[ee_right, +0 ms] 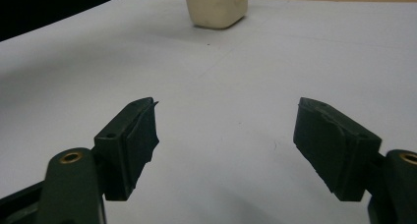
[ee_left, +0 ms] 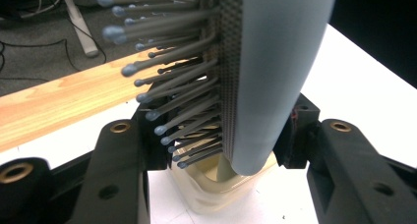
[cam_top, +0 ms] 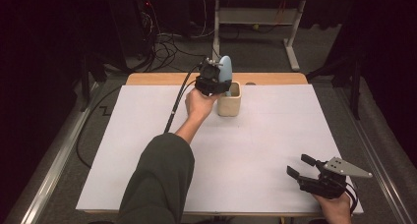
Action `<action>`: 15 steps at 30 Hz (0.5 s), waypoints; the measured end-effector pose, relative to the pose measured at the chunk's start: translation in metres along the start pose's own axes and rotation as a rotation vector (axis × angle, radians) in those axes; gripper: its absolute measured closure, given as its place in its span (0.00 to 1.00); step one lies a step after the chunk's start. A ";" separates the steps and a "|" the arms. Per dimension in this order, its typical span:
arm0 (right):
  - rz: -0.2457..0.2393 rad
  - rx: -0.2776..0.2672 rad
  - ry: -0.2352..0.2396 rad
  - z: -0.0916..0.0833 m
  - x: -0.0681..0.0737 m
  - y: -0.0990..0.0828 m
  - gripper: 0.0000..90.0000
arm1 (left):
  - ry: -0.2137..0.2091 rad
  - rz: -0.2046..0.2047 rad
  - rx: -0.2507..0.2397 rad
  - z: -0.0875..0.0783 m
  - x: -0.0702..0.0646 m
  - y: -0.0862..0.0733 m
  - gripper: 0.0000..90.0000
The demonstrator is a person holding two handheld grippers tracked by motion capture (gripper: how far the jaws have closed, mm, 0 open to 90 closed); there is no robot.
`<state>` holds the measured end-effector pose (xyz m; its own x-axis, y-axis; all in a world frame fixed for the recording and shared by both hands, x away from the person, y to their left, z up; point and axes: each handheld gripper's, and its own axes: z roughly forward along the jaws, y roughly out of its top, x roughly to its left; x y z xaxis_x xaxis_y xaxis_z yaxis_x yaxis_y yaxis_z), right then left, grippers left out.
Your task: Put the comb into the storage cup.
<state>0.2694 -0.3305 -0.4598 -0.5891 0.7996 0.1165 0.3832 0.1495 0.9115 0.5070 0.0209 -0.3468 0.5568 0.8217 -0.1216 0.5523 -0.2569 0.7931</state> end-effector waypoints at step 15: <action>0.005 0.004 0.002 0.001 0.000 0.000 0.28 | 0.007 -0.009 0.014 0.005 0.004 -0.004 0.56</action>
<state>0.2697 -0.3298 -0.4600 -0.5882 0.7995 0.1220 0.3890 0.1474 0.9094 0.5096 0.0225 -0.3535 0.5477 0.8274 -0.1246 0.5661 -0.2567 0.7834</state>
